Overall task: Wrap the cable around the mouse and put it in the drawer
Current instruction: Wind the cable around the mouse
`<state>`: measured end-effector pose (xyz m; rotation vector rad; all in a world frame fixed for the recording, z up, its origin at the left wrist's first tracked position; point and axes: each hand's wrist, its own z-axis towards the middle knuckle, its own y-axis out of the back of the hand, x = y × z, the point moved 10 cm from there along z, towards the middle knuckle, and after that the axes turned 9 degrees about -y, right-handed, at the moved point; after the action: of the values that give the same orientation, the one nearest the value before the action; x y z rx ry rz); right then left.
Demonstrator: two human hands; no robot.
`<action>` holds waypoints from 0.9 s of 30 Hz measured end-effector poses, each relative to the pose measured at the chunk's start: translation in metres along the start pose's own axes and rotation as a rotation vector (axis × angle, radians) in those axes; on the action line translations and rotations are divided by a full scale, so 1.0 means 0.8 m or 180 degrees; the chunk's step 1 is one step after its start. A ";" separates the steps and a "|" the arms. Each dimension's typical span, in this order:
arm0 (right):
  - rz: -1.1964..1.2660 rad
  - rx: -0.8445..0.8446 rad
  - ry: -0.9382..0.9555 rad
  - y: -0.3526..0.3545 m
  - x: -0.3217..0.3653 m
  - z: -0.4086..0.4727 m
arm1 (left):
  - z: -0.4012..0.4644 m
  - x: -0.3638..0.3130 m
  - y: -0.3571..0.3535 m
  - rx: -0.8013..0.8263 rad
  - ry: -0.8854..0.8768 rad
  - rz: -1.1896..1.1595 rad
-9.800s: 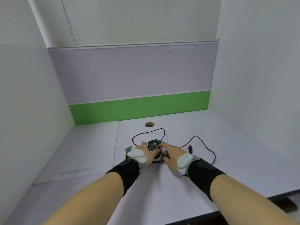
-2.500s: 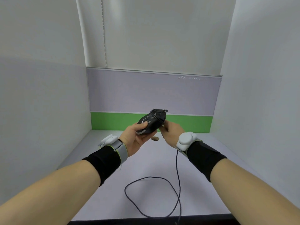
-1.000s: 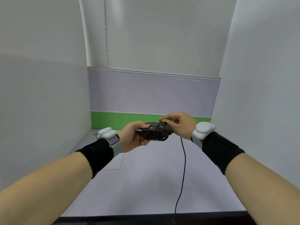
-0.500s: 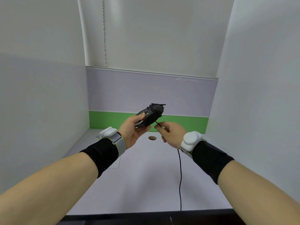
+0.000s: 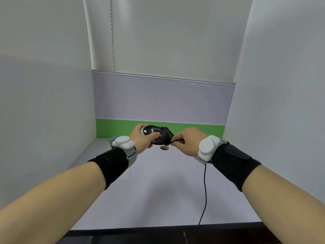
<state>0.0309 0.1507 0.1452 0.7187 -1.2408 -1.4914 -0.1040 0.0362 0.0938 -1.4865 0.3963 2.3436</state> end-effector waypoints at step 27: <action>0.3391 0.0043 -0.0065 0.015 -0.033 0.001 | -0.076 -0.006 -0.088 0.1901 0.1384 -0.2078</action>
<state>0.0418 0.1761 0.1528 -0.0162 -1.3225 -0.5990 -0.0225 0.0744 0.0694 -1.5005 0.5504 1.2528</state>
